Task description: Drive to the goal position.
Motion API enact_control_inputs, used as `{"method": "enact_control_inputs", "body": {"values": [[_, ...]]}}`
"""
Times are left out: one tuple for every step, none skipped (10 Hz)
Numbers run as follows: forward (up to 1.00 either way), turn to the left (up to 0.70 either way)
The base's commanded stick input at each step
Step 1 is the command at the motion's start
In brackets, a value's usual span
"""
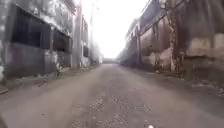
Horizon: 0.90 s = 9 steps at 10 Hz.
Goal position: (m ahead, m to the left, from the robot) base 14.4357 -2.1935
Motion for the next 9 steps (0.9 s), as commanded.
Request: {"method": "enact_control_inputs", "body": {"values": [[1.0, 0.0], [1.0, 0.0], [1.0, 0.0], [1.0, 0.0], [1.0, 0.0], [1.0, 0.0], [1.0, 0.0], [1.0, 0.0], [1.0, 0.0]]}}
